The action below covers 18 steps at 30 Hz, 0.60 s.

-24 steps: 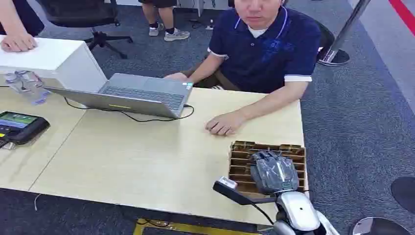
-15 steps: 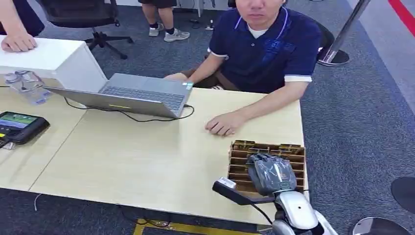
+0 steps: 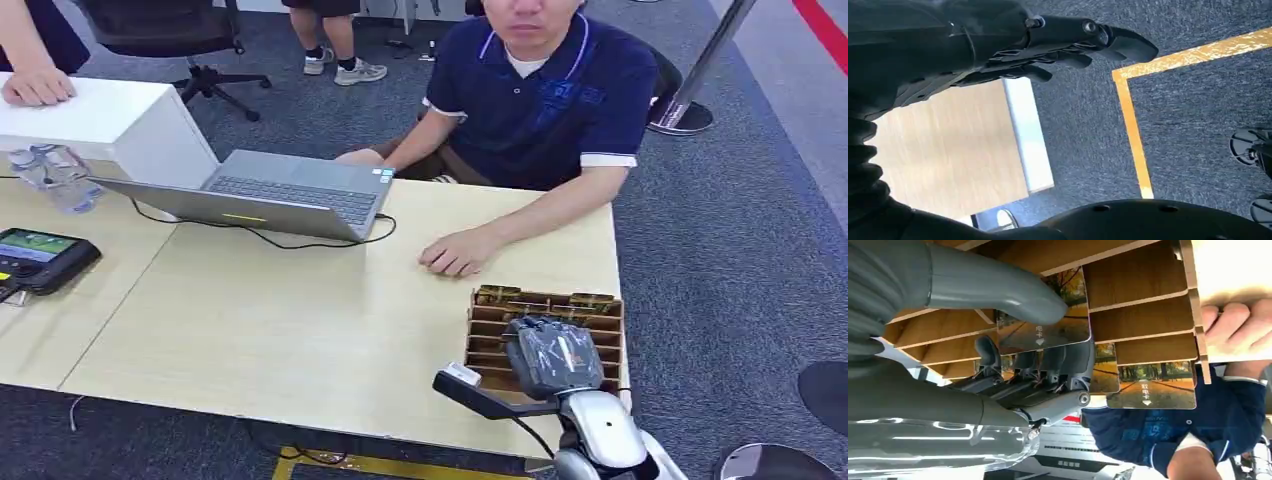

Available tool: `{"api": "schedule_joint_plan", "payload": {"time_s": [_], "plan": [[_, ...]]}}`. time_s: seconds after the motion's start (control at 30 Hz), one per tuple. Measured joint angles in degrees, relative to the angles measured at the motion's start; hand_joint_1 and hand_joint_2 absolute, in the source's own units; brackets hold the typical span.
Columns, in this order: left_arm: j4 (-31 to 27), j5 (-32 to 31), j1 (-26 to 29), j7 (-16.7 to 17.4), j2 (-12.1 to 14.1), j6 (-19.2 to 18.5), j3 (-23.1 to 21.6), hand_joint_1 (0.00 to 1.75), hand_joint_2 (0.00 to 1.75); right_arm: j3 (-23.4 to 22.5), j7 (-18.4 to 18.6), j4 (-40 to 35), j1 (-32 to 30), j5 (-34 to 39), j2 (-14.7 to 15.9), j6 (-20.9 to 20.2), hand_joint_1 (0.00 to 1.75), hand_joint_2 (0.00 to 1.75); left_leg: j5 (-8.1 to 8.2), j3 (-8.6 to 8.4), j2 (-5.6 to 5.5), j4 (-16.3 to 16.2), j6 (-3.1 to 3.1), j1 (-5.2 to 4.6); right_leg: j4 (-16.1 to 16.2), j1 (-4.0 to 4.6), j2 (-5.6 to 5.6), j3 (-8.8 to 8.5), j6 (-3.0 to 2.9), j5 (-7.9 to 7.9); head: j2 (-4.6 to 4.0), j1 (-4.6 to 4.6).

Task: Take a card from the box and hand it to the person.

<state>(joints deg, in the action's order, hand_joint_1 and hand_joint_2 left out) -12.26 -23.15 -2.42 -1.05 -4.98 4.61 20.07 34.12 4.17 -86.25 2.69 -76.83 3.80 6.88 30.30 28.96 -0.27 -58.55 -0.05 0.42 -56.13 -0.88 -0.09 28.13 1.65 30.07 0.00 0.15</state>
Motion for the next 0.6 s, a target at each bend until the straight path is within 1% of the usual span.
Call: {"api": "schedule_joint_plan", "payload": {"time_s": [0.03, 0.1, 0.13, 0.17, 0.2, 0.23, 0.27, 0.37, 0.6], "plan": [[0.00, 0.00, 0.00, -0.02, 0.00, 0.00, 0.13, 0.00, 1.75, 0.00, 0.00, 0.00, 0.01, 0.00, 0.00, 0.00, 1.59, 1.75, 0.00, 0.00, 0.00, 0.00, 0.00, 0.00, 0.00, 0.00, 0.00, 0.00, 0.00, 0.00, 0.00, 0.02], [0.00, -0.02, 0.00, -0.07, 0.00, 0.00, 0.28, 0.00, 1.75, 0.00, 0.00, 0.02, 0.03, 0.00, 0.00, 0.00, 1.71, 1.75, 0.00, 0.00, 0.00, 0.00, 0.00, 0.00, 0.00, 0.00, 0.00, 0.00, 0.00, 0.00, 0.00, 0.00], [0.00, -0.09, 0.00, -0.09, 0.00, 0.00, 0.33, 0.00, 1.75, 0.00, 0.00, 0.07, 0.10, 0.00, 0.00, 0.02, 1.75, 1.75, 0.00, 0.00, 0.00, 0.00, 0.00, 0.00, 0.00, 0.00, 0.00, 0.00, 0.00, 0.00, 0.00, 0.02], [0.00, -0.13, 0.00, -0.09, 0.00, -0.02, 0.33, 0.00, 1.75, 0.00, 0.00, 0.09, 0.16, 0.00, 0.00, 0.09, 1.75, 1.75, 0.00, 0.01, 0.00, 0.00, 0.00, 0.00, 0.00, 0.00, -0.01, 0.00, 0.00, 0.00, 0.00, 0.02], [0.00, -0.43, 0.00, -0.18, 0.00, -0.18, 0.35, 0.00, 0.00, 0.00, 0.02, 0.18, 0.16, 0.02, 0.00, 0.15, 1.75, 1.75, 0.00, 0.02, 0.00, 0.00, 0.00, 0.00, 0.00, 0.00, -0.01, 0.01, 0.00, 0.00, 0.00, 0.00], [0.00, -0.72, 0.00, -0.32, 0.00, -0.28, 0.35, 0.00, 0.00, 0.00, 0.02, 0.22, 0.17, 0.04, 0.00, 0.24, 1.75, 1.75, 0.00, 0.01, 0.00, 0.00, 0.00, 0.00, 0.00, 0.00, -0.01, 0.00, 0.00, 0.00, 0.00, 0.00], [0.00, -0.92, 0.01, -1.32, 0.00, -0.77, 0.35, 0.00, 1.75, 0.00, 0.04, 0.26, 0.17, 0.13, 0.00, 0.39, 1.75, 1.75, 0.00, 0.02, 0.00, 0.00, 0.00, 0.00, 0.00, 0.00, -0.01, 0.01, 0.00, 0.00, 0.00, 0.02], [0.00, -1.64, 0.00, -4.00, 0.24, -1.38, 0.35, 0.00, 1.75, 0.00, 0.11, 0.26, 0.16, 0.20, 0.02, 0.70, 1.75, 1.75, 0.00, 0.02, -0.01, 0.00, 0.00, 0.00, 0.00, 0.00, -0.01, 0.01, 0.00, 0.01, 0.00, 0.02], [0.00, -1.66, 0.01, -5.46, 0.39, -2.14, 0.37, 0.00, 1.75, -0.02, 0.22, 0.42, 0.43, 0.20, 0.04, 0.98, 1.75, 1.75, 0.00, 0.02, -0.01, 0.00, 0.00, 0.00, 0.00, 0.00, -0.01, 0.01, 0.00, 0.00, 0.00, 0.00]]}}
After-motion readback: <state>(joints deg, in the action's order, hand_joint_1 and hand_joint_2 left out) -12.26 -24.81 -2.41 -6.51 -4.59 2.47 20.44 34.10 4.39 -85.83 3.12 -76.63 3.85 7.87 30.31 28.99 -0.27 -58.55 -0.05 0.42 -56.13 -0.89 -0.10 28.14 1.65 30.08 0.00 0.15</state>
